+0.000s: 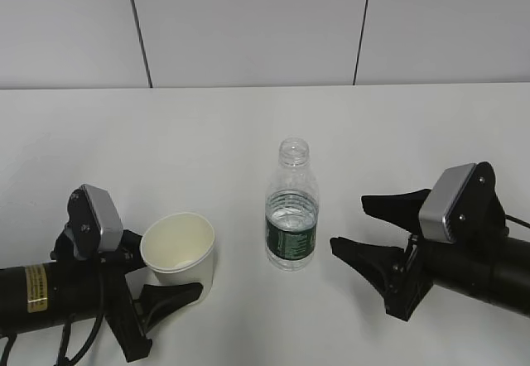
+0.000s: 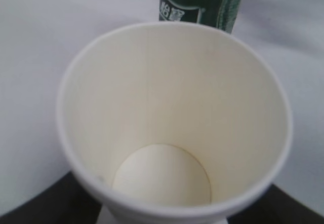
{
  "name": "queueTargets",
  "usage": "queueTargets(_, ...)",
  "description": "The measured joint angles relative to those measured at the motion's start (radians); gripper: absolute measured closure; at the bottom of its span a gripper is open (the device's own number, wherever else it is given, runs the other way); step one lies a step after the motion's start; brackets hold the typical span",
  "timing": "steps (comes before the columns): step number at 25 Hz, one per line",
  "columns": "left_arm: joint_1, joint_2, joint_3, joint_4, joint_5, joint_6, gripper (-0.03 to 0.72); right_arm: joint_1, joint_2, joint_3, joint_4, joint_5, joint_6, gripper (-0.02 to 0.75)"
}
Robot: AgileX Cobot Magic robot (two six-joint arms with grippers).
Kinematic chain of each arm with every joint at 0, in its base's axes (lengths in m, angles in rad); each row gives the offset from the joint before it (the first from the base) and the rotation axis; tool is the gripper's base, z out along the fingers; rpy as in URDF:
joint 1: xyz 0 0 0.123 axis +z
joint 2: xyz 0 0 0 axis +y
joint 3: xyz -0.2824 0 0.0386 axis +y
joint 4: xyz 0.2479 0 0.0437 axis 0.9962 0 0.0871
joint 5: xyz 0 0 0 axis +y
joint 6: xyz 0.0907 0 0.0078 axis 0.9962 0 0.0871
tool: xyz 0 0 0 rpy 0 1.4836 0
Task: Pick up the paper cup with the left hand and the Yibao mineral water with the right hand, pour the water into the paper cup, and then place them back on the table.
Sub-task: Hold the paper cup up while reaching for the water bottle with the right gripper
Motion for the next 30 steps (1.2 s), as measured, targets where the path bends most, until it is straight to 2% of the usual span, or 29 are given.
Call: queueTargets(30, 0.000, 0.001, 0.000, -0.007, 0.000, 0.000, 0.223, 0.000, 0.016, -0.002, 0.002, -0.004, 0.000, 0.189)
